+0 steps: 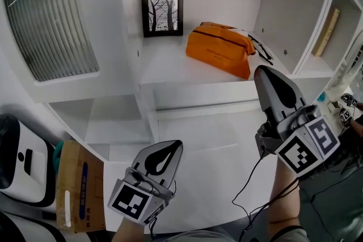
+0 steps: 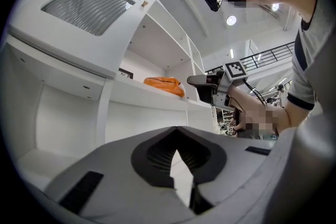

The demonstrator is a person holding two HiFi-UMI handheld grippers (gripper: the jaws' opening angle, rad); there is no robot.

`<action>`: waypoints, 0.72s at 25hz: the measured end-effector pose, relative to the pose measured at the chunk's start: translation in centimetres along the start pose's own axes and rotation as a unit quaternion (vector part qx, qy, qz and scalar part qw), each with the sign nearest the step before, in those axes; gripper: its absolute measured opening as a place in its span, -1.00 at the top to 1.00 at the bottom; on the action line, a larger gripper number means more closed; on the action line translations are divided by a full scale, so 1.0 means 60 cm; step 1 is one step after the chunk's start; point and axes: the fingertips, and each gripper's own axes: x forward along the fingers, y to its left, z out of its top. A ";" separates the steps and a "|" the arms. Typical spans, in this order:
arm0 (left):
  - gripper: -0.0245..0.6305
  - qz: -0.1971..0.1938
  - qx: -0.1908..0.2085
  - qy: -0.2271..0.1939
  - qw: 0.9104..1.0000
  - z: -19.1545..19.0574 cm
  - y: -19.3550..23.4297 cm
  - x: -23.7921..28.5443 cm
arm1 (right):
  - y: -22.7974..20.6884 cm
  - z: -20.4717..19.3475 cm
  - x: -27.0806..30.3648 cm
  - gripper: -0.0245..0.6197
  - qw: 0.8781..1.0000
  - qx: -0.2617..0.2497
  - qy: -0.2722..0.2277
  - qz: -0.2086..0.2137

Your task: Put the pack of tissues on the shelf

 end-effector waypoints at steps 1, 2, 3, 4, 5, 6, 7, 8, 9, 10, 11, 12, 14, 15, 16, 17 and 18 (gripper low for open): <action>0.83 -0.005 0.001 -0.001 1.000 0.000 -0.003 0.001 | 0.002 -0.002 -0.005 0.95 1.000 0.000 0.000 -0.003; 0.83 -0.010 0.002 -0.002 1.000 0.000 -0.006 0.002 | 0.004 -0.004 -0.010 0.95 1.000 -0.001 0.001 -0.007; 0.83 -0.014 0.004 -0.005 1.000 0.000 -0.008 0.003 | 0.006 -0.007 -0.016 0.95 1.000 -0.002 0.001 -0.012; 0.83 -0.019 0.007 -0.010 1.000 0.000 -0.011 0.004 | 0.008 -0.010 -0.021 0.95 1.000 -0.002 0.002 -0.016; 0.83 -0.024 0.008 -0.013 1.000 -0.001 -0.014 0.006 | 0.009 -0.014 -0.027 0.95 1.000 -0.002 0.004 -0.020; 0.83 -0.030 0.007 -0.009 0.999 -0.005 -0.018 0.007 | 0.010 -0.019 -0.032 0.95 1.000 0.000 0.006 -0.024; 0.83 -0.036 0.006 -0.006 0.999 -0.008 -0.022 0.009 | 0.011 -0.023 -0.038 0.95 1.000 0.001 0.009 -0.028; 0.83 -0.041 0.009 -0.011 0.999 -0.007 -0.025 0.010 | 0.012 -0.027 -0.043 0.95 0.999 0.003 0.011 -0.032; 0.83 -0.045 0.014 -0.022 0.999 -0.004 -0.028 0.012 | 0.014 -0.030 -0.049 0.95 0.999 0.005 0.012 -0.036; 0.83 -0.050 0.018 -0.030 0.998 -0.001 -0.030 0.013 | 0.015 -0.032 -0.055 0.95 0.999 0.007 0.013 -0.039; 0.83 -0.055 0.018 -0.031 0.998 0.000 -0.035 0.014 | 0.017 -0.034 -0.061 0.95 0.999 0.008 0.013 -0.043; 0.83 -0.062 0.014 -0.023 0.998 -0.003 -0.040 0.014 | 0.018 -0.037 -0.068 0.95 0.999 0.009 0.014 -0.047; 0.83 -0.077 0.004 0.000 0.997 -0.012 -0.053 0.013 | 0.022 -0.041 -0.082 0.95 0.998 0.011 0.014 -0.055; 0.83 -0.083 0.003 0.004 0.997 -0.015 -0.059 0.013 | 0.024 -0.043 -0.088 0.95 0.998 0.011 0.015 -0.058; 0.83 -0.088 0.002 0.006 0.996 -0.016 -0.063 0.013 | 0.027 -0.045 -0.094 0.95 0.998 0.011 0.017 -0.062; 0.83 -0.093 0.002 0.007 0.996 -0.018 -0.067 0.013 | 0.029 -0.048 -0.100 0.95 0.998 0.011 0.018 -0.065; 0.83 -0.098 0.002 0.006 0.995 -0.019 -0.070 0.013 | 0.032 -0.051 -0.106 0.95 0.997 0.011 0.020 -0.069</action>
